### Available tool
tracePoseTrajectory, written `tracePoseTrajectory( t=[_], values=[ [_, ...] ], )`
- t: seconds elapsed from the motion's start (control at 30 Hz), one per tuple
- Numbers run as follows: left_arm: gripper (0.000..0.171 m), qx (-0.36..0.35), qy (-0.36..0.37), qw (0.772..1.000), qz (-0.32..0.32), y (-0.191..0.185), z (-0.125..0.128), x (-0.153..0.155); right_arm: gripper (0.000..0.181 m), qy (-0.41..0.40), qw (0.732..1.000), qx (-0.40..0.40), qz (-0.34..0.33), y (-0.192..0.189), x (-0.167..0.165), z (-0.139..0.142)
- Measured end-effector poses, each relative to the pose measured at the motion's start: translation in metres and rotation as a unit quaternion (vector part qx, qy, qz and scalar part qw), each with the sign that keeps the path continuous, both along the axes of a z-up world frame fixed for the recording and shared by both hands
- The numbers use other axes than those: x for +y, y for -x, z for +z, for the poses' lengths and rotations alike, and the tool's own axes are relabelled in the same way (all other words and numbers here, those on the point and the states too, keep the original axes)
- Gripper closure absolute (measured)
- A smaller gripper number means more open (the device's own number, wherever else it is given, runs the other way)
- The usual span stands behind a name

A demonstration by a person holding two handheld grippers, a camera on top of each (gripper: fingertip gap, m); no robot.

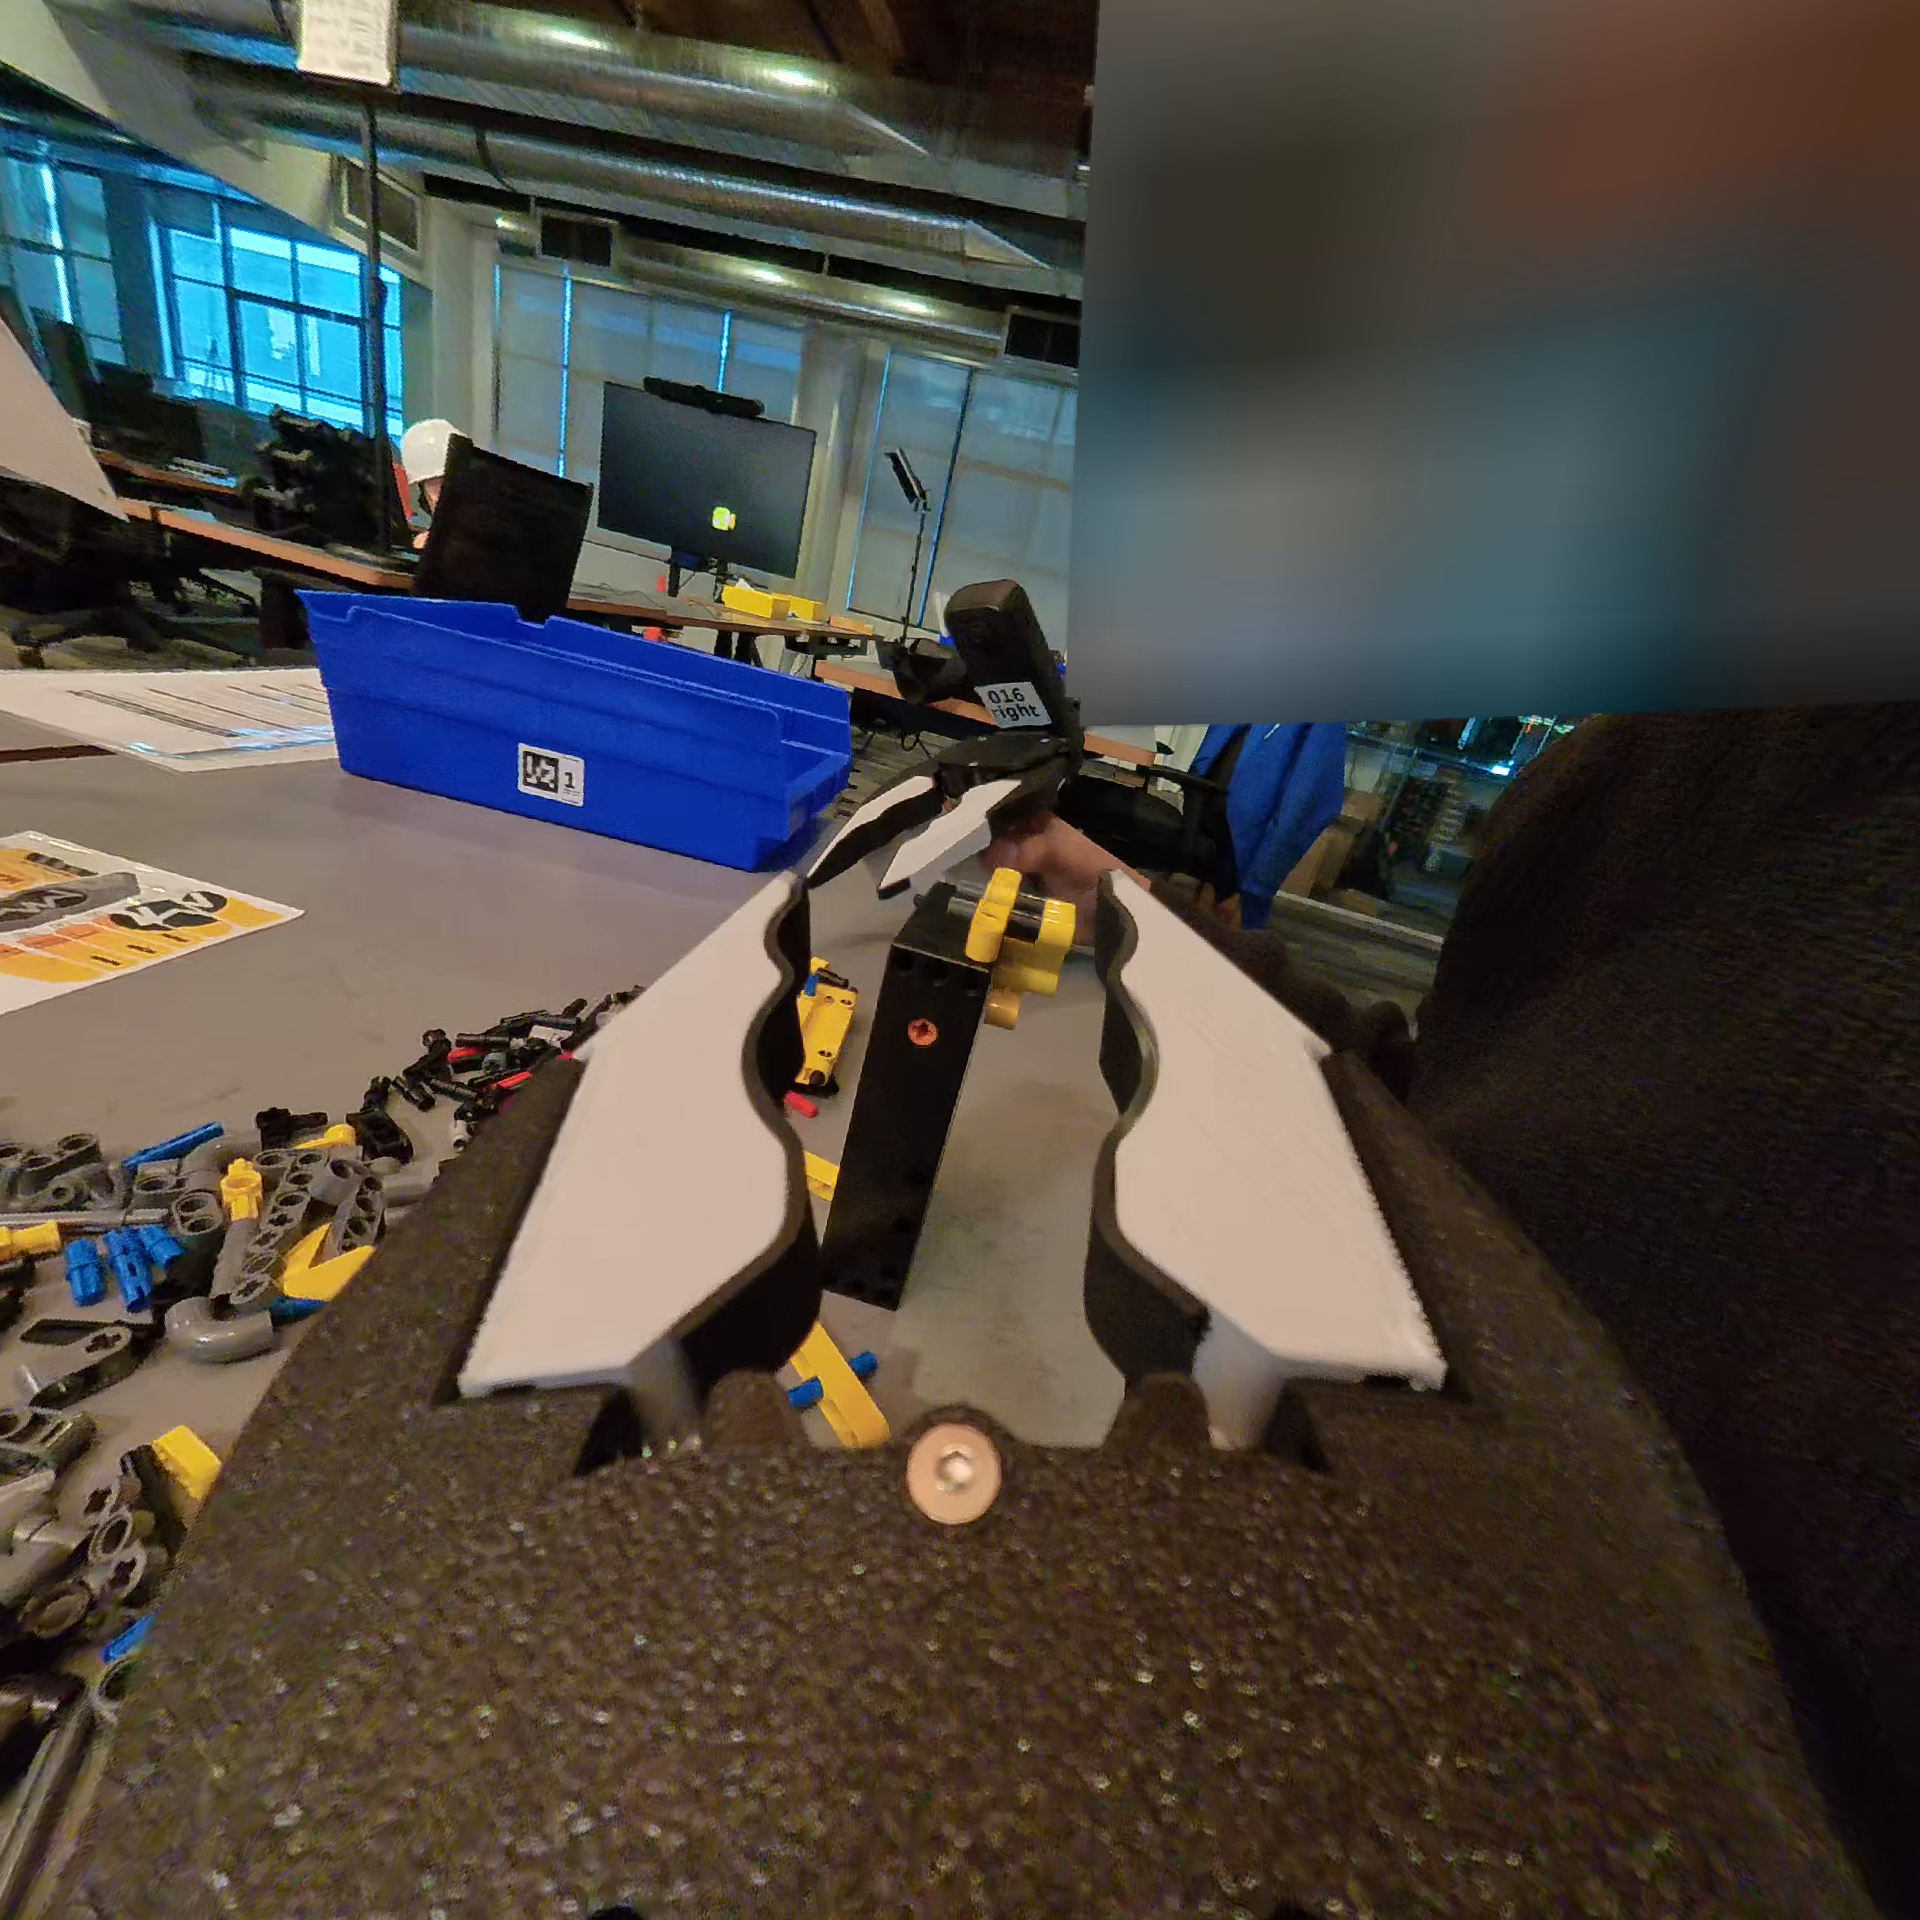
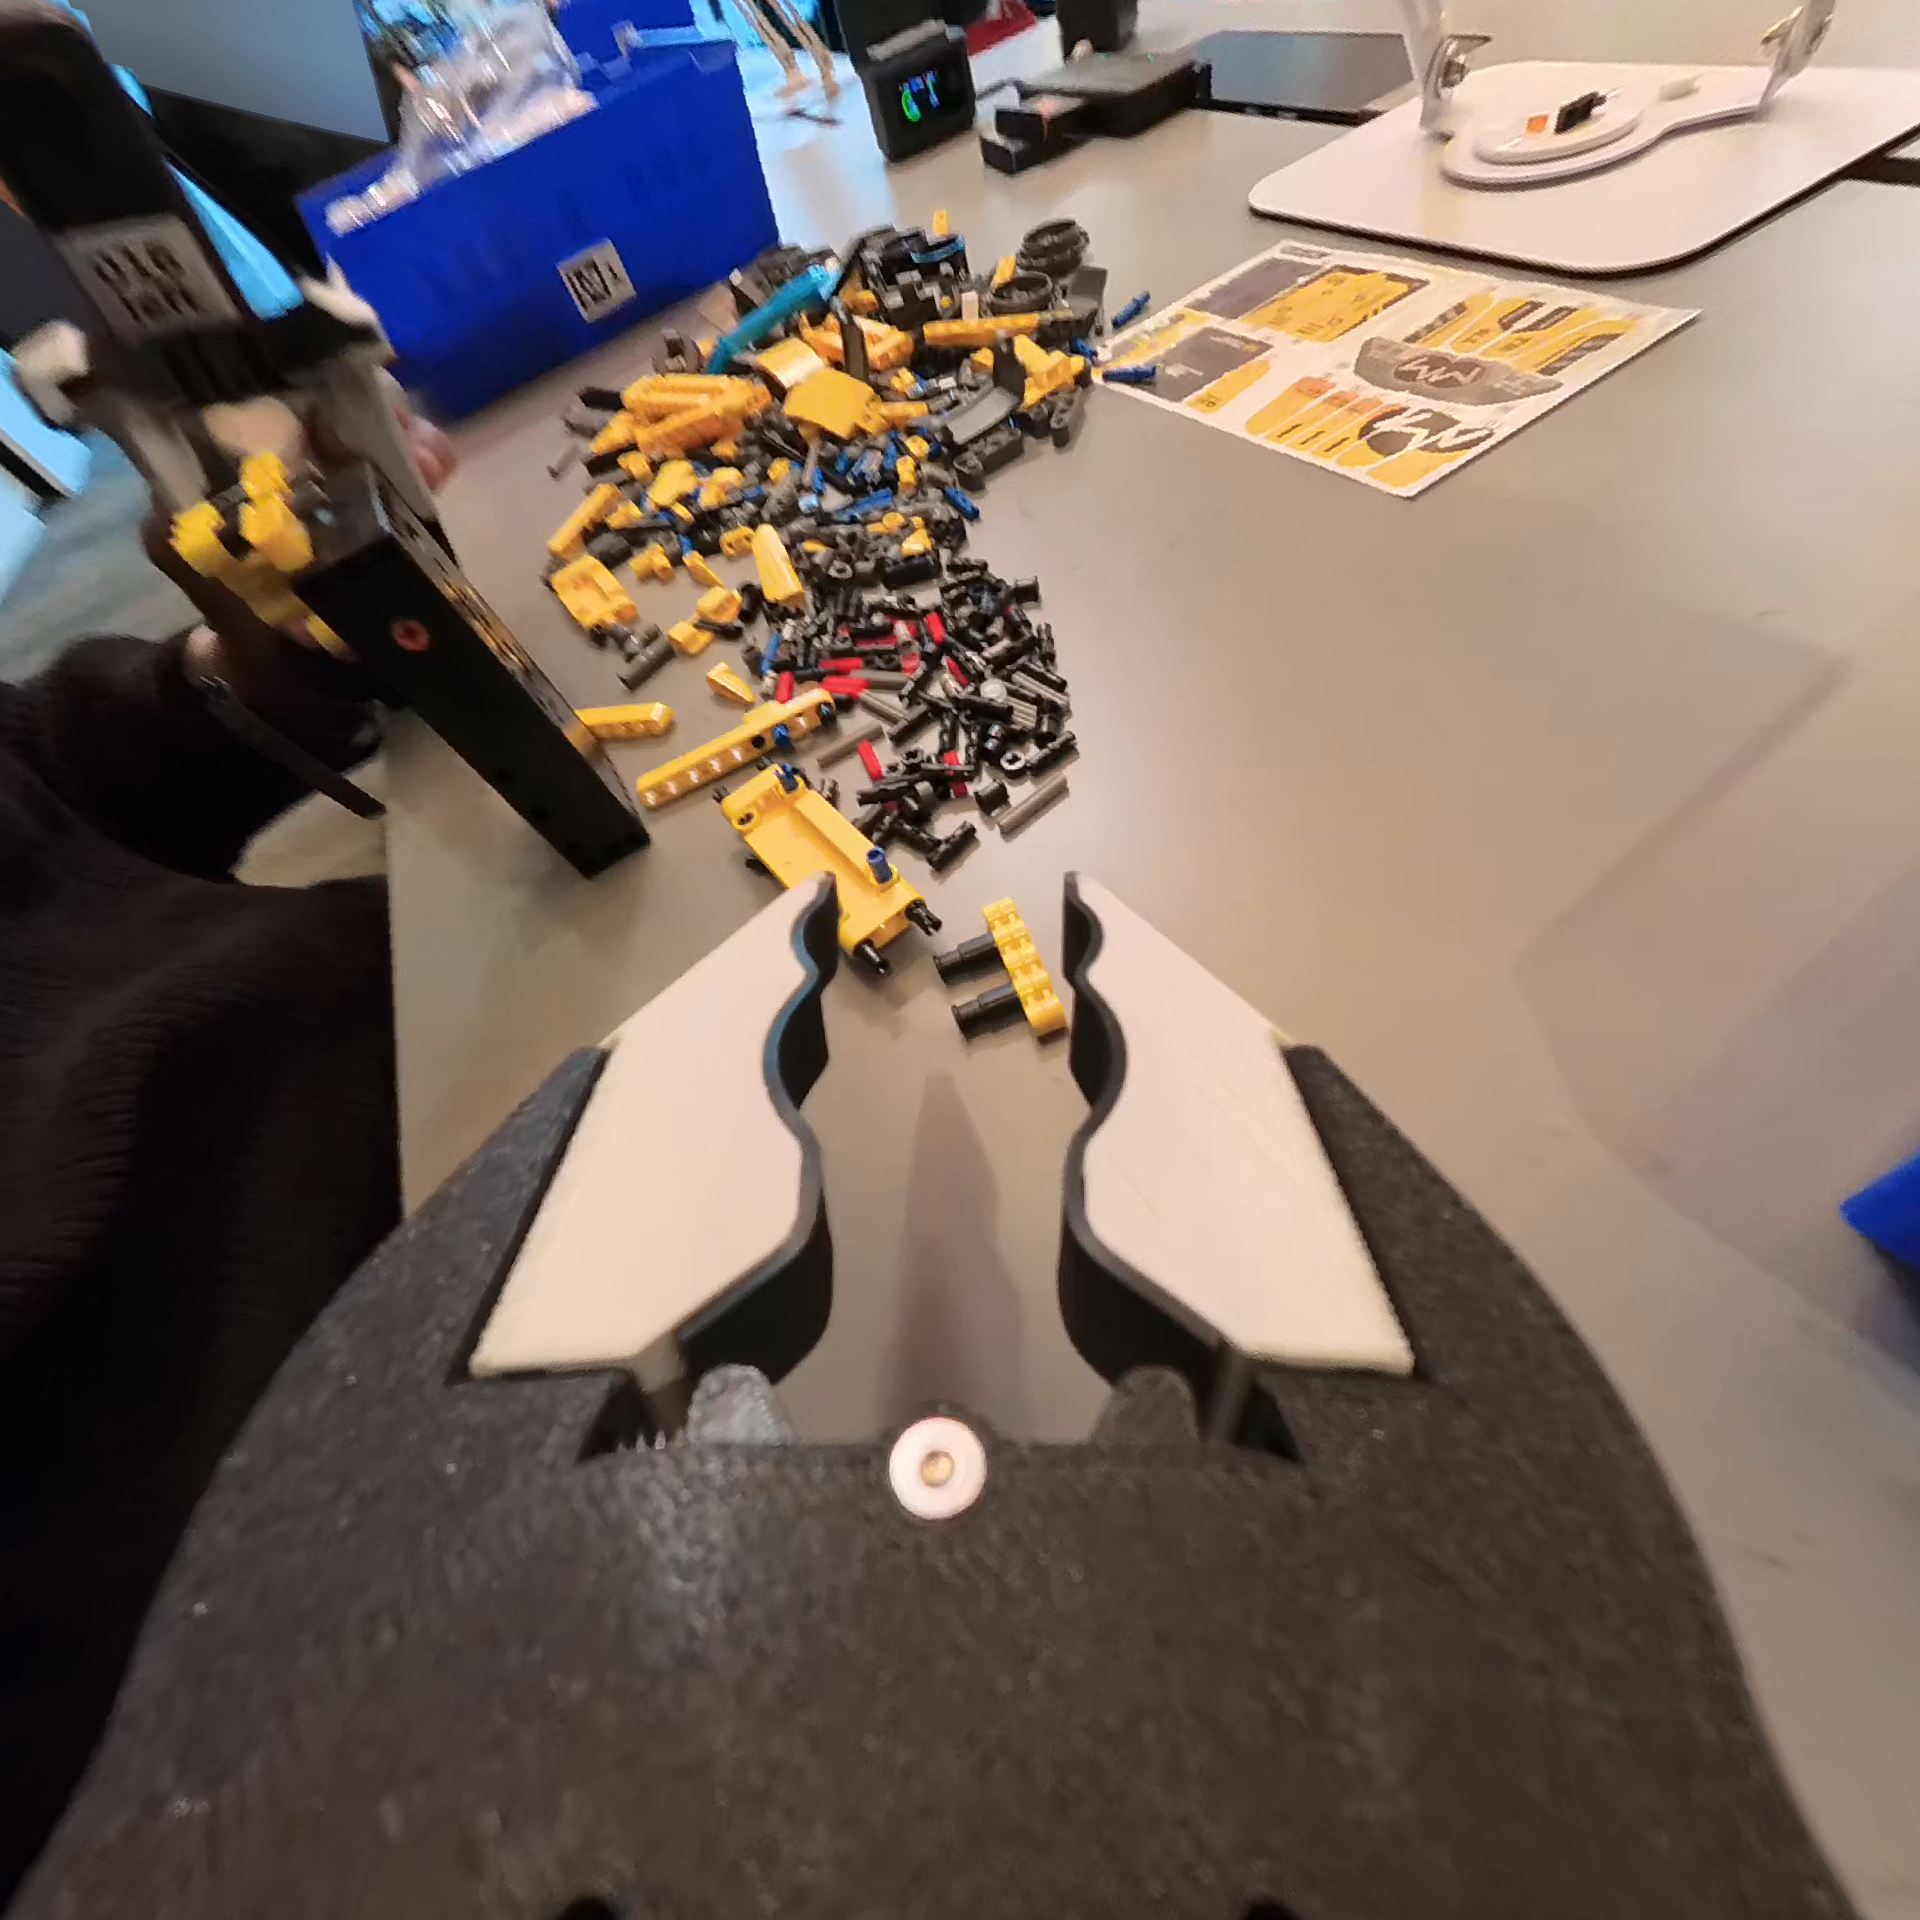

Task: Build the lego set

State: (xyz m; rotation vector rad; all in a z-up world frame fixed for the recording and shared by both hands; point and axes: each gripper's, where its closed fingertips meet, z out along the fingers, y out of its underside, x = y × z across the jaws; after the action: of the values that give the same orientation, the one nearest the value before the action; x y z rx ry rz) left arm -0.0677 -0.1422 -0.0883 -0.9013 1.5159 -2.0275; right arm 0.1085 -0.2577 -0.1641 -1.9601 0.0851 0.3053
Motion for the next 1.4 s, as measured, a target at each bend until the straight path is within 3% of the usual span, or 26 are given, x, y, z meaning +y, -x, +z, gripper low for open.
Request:
tracePoseTrajectory(
  t=[0.27, 0.83, 1.07, 1.4],
  values=[
    [0.117, 0.008, 0.003, 1.0, -0.004, -0.002, -0.001, -0.001, 0.139, -0.01, 0.999, -0.052, 0.008, 0.006, 0.004, 0.001],
    [0.117, 0.011, 0.013, 1.0, -0.006, -0.002, -0.001, 0.002, 0.142, 0.013, 0.996, -0.076, 0.046, 0.022, 0.01, -0.012],
    [0.117, 0.006, 0.019, 1.0, -0.006, -0.001, 0.001, 0.003, 0.142, 0.056, 0.994, -0.089, -0.003, -0.002, 0.001, -0.024],
    [0.117, 0.016, 0.019, 1.0, -0.011, -0.003, -0.001, 0.002, 0.142, 0.056, 0.994, -0.098, 0.01, 0.001, 0.0, -0.025]
  ],
)
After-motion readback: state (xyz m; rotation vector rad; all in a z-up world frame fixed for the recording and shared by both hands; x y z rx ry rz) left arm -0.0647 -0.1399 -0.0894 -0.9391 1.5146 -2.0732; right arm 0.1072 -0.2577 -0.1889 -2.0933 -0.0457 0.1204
